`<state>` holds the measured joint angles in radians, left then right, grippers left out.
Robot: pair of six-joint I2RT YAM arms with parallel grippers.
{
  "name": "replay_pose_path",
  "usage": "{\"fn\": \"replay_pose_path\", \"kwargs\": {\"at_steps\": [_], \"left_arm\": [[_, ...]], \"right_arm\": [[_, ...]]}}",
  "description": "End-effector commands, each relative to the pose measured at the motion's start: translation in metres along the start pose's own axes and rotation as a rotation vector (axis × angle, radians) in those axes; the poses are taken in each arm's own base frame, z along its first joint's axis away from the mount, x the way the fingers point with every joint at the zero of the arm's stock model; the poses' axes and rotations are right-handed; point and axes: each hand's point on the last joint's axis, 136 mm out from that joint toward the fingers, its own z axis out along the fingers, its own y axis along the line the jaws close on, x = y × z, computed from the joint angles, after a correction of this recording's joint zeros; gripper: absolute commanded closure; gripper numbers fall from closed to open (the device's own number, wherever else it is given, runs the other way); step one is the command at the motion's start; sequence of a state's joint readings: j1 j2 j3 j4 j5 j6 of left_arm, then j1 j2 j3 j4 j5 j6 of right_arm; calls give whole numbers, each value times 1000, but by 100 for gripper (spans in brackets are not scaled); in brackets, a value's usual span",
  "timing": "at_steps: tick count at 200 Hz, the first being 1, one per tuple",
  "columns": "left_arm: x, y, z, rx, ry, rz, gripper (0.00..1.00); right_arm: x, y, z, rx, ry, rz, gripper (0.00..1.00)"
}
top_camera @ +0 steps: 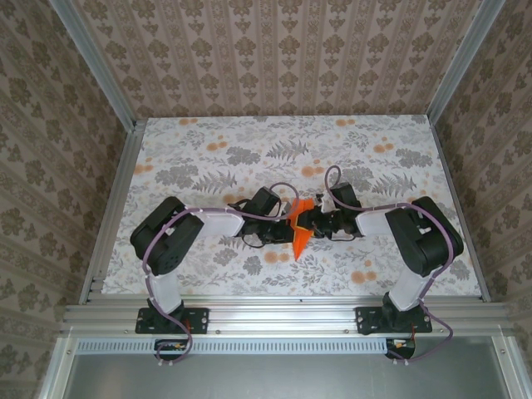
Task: Fold a paper plane with a square sheet of paper (pick it up from the middle)
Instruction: Fourth fold the wing at the center of the table, then turn over the paper at the center of the table.
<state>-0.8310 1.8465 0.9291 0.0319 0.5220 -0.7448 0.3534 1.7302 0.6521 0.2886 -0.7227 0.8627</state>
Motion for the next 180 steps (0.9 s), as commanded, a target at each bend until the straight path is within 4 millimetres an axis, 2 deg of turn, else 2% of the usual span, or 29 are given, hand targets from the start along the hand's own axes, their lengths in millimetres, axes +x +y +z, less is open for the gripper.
{"fn": "replay_pose_path", "kwargs": {"at_steps": [1, 34, 58, 81, 121, 140, 153, 180], "left_arm": [[5, -3, 1, 22, 16, 8, 100], [3, -9, -4, 32, 3, 19, 100], [-1, -14, -10, 37, -19, 32, 100], [-3, -18, -20, 36, -51, 44, 98], [-12, -27, -48, 26, -153, 69, 97], [-17, -25, -64, 1, -212, 67, 96], [-19, -16, -76, -46, -258, 47, 95], [-21, 9, -107, -180, -366, 4, 95]], "right_arm": [[-2, 2, 4, 9, 10, -10, 72], [-2, -3, 1, 47, 0, -11, 83], [-3, 2, -5, 68, -2, -28, 90], [-4, 5, -16, 116, -22, -49, 92], [-5, 10, -40, 232, -43, -104, 92], [-4, 11, -57, 326, -56, -144, 92], [-4, 12, -72, 420, -75, -191, 92], [-2, 6, -121, 815, -81, -342, 91]]}}
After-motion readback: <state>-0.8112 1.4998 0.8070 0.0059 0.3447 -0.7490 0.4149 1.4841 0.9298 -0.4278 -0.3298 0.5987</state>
